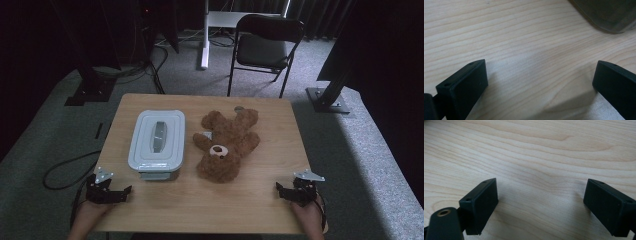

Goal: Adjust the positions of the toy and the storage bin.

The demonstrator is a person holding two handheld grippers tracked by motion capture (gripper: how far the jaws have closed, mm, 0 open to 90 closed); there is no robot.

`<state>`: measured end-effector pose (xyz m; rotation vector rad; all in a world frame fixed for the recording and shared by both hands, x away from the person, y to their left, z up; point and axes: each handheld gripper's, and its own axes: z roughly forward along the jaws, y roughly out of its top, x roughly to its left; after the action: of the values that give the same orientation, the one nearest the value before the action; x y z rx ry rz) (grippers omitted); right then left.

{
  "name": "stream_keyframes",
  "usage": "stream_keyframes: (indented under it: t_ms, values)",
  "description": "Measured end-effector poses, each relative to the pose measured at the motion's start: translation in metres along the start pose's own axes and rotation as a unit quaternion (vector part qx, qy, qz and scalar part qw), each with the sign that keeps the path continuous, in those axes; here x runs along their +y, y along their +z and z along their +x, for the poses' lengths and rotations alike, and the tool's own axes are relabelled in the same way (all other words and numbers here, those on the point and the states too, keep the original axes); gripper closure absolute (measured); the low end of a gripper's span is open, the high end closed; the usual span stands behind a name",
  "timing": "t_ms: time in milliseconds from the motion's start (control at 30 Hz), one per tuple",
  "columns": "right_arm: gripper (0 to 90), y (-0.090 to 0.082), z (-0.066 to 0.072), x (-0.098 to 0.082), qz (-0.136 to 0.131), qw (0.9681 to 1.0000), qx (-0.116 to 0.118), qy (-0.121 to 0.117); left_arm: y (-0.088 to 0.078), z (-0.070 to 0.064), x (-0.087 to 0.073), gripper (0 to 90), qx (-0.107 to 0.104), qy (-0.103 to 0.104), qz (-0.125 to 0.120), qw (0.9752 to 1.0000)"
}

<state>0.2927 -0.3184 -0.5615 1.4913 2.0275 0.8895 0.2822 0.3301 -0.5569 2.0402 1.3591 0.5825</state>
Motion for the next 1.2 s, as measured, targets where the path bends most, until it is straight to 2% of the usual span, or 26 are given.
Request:
stream_keyframes:
  t_ms: [467, 600, 733, 933, 1033, 1200]
  values:
    - [11.9, -0.001, 0.003, 0.007, 0.033, 0.9993, 0.009, -0.010, 0.001, 0.003, 0.000, 0.6, -0.010, 0.009, -0.001, 0.9999]
    - [13.1, 0.000, 0.006, 0.011, 0.038, 0.9988, 0.028, -0.016, 0.001, 0.002, 0.000, 0.6, -0.009, 0.008, -0.001, 0.9999]
    - [13.2, -0.001, 0.010, 0.016, 0.029, 0.9990, 0.024, -0.025, 0.001, 0.002, 0.000, 0.6, -0.009, 0.009, -0.001, 0.9999]
    - [13.4, -0.002, 0.016, 0.026, 0.025, 0.9984, 0.038, -0.034, 0.000, 0.002, 0.000, 0.6, -0.009, 0.009, 0.000, 0.9999]
    - [13.6, -0.002, 0.020, 0.038, 0.015, 0.9979, 0.049, -0.039, 0.000, 0.002, 0.000, 0.6, -0.009, 0.009, 0.000, 0.9999]
    - [13.6, -0.002, 0.023, 0.051, 0.001, 0.9977, 0.053, -0.041, 0.000, 0.002, 0.000, 0.6, -0.009, 0.009, 0.000, 0.9999]
